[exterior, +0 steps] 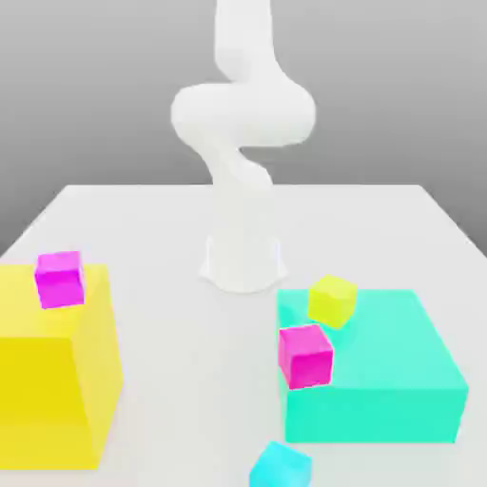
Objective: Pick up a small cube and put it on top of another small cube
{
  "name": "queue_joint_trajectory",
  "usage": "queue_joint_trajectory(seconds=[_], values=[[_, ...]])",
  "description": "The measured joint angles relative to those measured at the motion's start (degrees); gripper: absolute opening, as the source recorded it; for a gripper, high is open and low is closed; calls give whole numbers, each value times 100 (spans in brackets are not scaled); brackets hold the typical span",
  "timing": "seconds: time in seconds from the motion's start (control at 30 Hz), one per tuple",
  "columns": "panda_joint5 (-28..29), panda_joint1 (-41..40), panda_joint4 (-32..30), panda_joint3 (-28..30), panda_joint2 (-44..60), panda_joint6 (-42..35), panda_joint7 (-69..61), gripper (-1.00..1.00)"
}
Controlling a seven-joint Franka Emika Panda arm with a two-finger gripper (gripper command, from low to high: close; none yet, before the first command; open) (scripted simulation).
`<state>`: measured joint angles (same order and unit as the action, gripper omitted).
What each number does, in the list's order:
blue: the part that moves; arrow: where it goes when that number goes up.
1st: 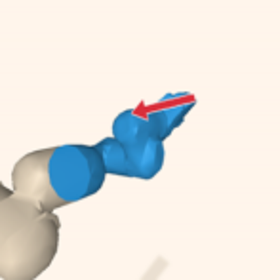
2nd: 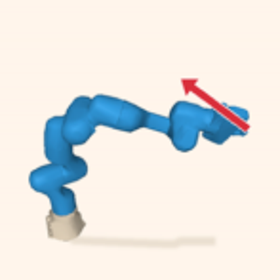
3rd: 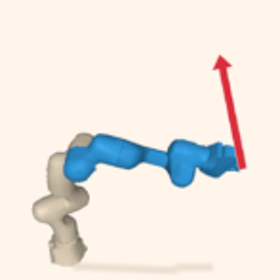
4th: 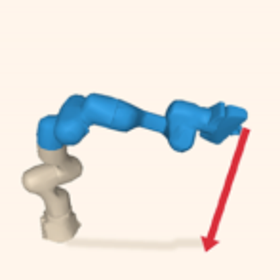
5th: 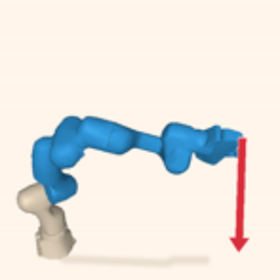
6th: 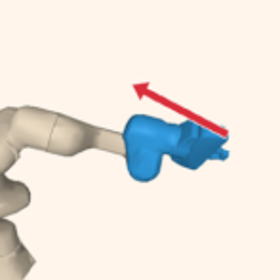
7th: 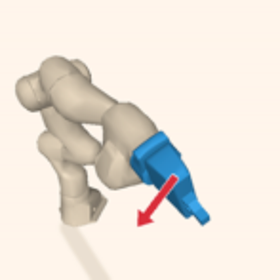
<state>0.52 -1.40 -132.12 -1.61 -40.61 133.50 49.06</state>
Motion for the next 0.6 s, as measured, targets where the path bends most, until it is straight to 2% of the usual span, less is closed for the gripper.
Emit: queue_joint_trajectory(seconds=[0.37,0.6], values=[[379,-481,-152,-626,2319,763,1536,0],[662,-555,-245,-793,3776,1233,2533,0]])
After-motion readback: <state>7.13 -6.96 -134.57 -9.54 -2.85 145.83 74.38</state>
